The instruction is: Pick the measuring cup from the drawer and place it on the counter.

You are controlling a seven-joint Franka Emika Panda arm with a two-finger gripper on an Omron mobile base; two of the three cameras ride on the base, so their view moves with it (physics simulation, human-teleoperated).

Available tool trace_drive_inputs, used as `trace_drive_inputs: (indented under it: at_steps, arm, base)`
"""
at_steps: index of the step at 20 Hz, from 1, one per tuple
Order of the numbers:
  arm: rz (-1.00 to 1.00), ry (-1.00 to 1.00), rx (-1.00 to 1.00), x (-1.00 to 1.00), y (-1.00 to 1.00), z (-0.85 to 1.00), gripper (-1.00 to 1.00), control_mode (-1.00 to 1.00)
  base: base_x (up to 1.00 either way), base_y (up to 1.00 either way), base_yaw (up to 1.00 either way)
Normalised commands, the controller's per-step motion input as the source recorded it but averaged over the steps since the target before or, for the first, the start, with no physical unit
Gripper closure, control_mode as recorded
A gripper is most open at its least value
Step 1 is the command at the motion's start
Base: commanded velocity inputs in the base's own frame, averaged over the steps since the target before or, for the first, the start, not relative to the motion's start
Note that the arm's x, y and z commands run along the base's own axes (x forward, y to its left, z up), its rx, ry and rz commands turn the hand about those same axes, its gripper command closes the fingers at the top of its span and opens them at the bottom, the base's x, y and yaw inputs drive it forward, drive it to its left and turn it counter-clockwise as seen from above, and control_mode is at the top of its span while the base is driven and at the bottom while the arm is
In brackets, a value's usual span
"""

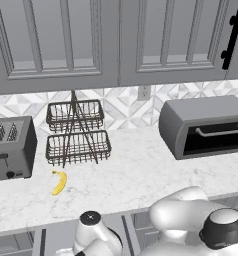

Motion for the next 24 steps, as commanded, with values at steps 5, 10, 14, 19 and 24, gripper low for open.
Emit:
trace_drive_inputs:
  at_steps: [5, 10, 14, 19, 24]
  arm:
    - [0.00, 0.00, 0.00, 0.00, 0.12, -0.29, -1.00, -1.00]
    - [0.01, 0.00, 0.00, 0.00, 0.00, -0.22, -1.00, -1.00]
    - [0.03, 0.00, 0.00, 0.00, -0.01, -0.09, -1.00, -1.00]
    - [0.01, 0.00, 0.00, -0.08, -0.22, 0.00, -1.00, -1.00]
    - [0.00, 0.00, 0.00, -0.09, -0.11, 0.00, -1.00, -1.00]
  base:
    - [0.00, 0.00, 0.00]
    - [0.00, 0.00, 0.00]
    - [0.00, 0.00, 0.00]
    - [0.00, 0.00, 0.00]
    - [0.00, 0.00, 0.00]
